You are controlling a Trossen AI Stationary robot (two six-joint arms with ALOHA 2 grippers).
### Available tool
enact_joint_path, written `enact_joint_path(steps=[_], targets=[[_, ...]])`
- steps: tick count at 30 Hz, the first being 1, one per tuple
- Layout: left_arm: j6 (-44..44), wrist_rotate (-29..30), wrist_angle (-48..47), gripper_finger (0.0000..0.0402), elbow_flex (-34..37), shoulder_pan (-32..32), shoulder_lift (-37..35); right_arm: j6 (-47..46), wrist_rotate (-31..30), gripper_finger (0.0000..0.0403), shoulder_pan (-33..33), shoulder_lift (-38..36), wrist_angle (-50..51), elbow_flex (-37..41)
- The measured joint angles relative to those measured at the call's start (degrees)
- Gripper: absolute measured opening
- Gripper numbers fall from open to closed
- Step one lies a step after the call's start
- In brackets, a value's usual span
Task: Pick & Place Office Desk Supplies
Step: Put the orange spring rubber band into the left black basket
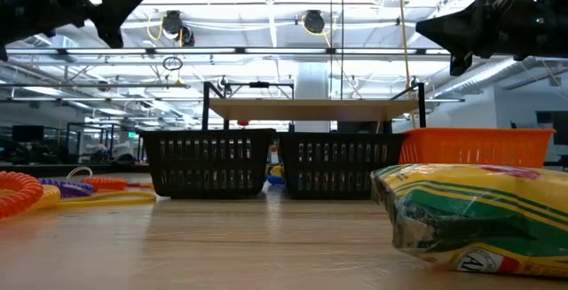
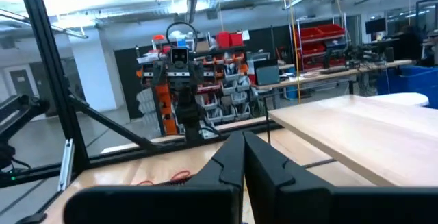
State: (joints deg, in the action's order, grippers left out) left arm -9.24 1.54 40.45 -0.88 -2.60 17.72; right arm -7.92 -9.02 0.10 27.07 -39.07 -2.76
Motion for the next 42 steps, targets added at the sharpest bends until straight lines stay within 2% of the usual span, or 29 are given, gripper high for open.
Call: enact_joint_path(steps=[3,7,11,13,17,21,23,26,30,34,42], targets=[[-4.17,-1.95,2.22,0.0253,-0.01,0.01,-0.03,0.63,0.01,0.0000,0.00,0.00,0.28,0.00],[0.18,-5.53,-0.58,0.0253,-0.04,0.00,0.14,1.84,-0.38,0.0000,0.00,0.02,0.99,0.00],[2.78,0.76,-6.43,0.0253,-2.89,0.34,2.32,5.19,0.13,0.0000,0.00,0.02,-0.99,0.00],[2.35,4.31,-13.75,0.0253,-6.77,0.81,4.00,5.40,0.18,0.0000,0.00,0.02,-2.44,0.00],[-0.74,10.10,-34.27,0.0253,-16.71,1.08,10.78,3.89,0.20,0.0000,0.00,0.05,-1.03,0.00],[-5.96,11.25,-51.75,0.0253,-26.61,1.07,19.25,2.14,0.22,0.0000,0.00,0.37,2.49,0.00],[-9.66,8.78,-59.63,0.0253,-31.19,1.02,23.79,2.77,0.22,0.0000,0.00,0.58,2.51,0.00],[-14.94,1.58,-69.25,0.0253,-36.64,0.99,29.99,3.01,0.15,0.0000,0.00,0.61,1.79,0.00],[-21.79,-5.23,-72.69,0.0253,-40.73,0.99,35.71,3.03,0.12,0.0000,0.00,0.61,0.49,0.00],[-26.75,-5.94,-72.69,0.0253,-42.15,0.99,38.99,3.44,0.07,0.0000,0.00,0.61,-0.93,0.00],[-29.61,-7.45,-78.48,0.0253,-42.63,1.04,41.32,5.77,-1.52,0.0000,0.00,0.60,-2.48,0.00]])
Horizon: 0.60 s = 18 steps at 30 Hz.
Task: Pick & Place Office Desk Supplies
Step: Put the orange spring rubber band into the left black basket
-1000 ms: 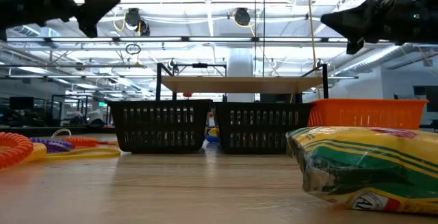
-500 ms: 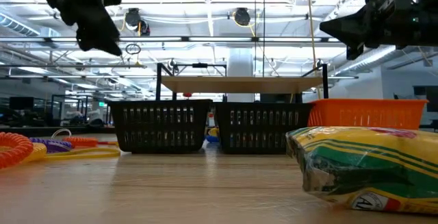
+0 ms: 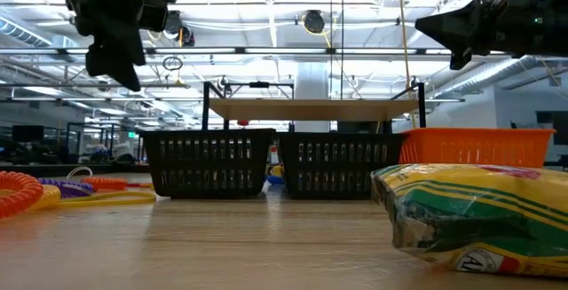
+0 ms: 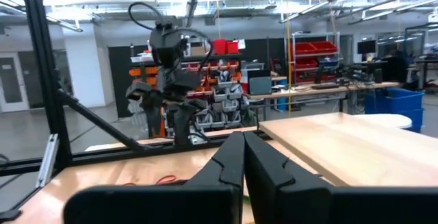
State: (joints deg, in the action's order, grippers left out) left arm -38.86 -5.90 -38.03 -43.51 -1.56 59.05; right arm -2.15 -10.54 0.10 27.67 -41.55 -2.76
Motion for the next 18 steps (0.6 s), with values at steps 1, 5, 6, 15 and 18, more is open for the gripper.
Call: enact_joint_path(steps=[1,5,6,15,18], targets=[[-0.69,-0.77,-0.09,0.0253,0.00,0.00,0.00,0.02,0.02,0.0000,0.00,-0.01,0.04,0.00],[-4.55,-5.72,-0.40,0.0253,0.00,-0.02,0.80,-0.15,0.25,0.0000,0.00,0.06,0.71,0.00],[-4.85,-6.93,-0.31,0.0253,0.00,0.00,0.86,-0.41,0.43,0.0000,0.00,0.08,0.86,0.00],[-10.48,-7.77,-0.02,0.0253,0.01,-1.03,9.19,-2.73,3.31,0.0000,0.04,0.39,2.05,0.00],[-10.99,-8.52,-0.53,0.0253,0.04,-1.86,13.54,-2.73,3.31,0.0000,0.02,0.48,2.90,0.00]])
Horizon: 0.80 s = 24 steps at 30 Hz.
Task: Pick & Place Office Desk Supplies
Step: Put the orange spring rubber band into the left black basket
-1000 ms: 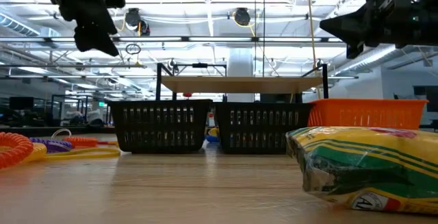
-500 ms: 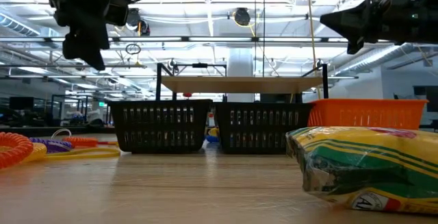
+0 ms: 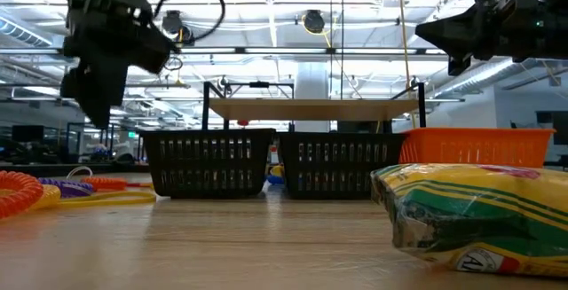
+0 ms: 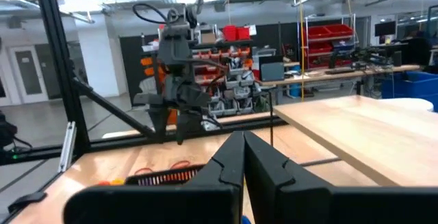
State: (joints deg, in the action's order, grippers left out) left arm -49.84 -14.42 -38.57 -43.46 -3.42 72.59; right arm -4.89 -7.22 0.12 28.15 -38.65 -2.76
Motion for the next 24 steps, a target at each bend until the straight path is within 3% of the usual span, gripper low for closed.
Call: enact_joint_path(steps=[9,19,24], targets=[[-0.23,-2.09,0.24,0.0253,0.00,-2.34,8.84,-0.44,0.00,0.0000,0.00,0.58,0.14,0.00],[0.82,-0.50,0.22,0.0250,0.00,-2.73,8.89,-0.44,0.00,0.0000,0.00,0.67,0.81,0.00],[1.27,0.55,0.25,0.0219,0.00,-2.73,8.86,-0.44,0.00,0.0000,0.00,0.67,1.26,-0.01]])
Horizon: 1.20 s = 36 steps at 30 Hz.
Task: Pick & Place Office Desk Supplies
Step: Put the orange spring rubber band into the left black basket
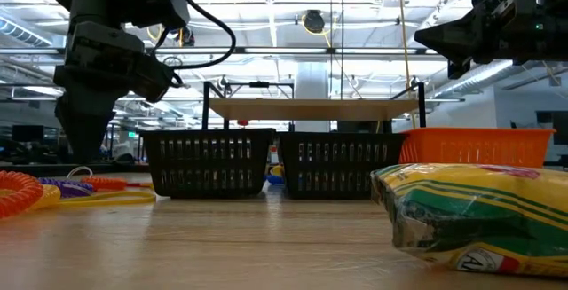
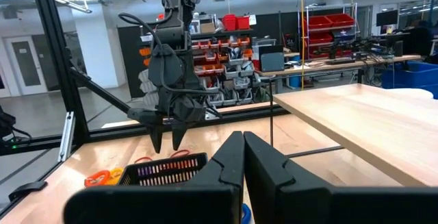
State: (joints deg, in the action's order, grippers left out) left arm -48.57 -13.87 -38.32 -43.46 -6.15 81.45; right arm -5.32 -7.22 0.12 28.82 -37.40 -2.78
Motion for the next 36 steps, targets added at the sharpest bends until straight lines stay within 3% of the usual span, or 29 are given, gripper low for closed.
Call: enact_joint_path(steps=[9,15,30,36], targets=[[0.77,-0.04,1.69,0.0147,0.00,-0.42,0.00,0.01,0.00,0.0000,0.00,0.00,0.59,0.01],[1.29,0.15,0.80,0.0123,0.00,-1.78,0.63,0.00,0.00,0.0000,0.00,0.00,0.82,0.01],[1.57,2.34,-2.06,0.0201,0.00,-2.19,1.20,0.00,-0.02,0.0000,0.00,0.04,0.86,0.01],[1.61,2.48,-2.03,0.0202,0.00,-2.19,1.20,0.00,-0.01,0.0000,0.00,0.04,0.86,0.00]])
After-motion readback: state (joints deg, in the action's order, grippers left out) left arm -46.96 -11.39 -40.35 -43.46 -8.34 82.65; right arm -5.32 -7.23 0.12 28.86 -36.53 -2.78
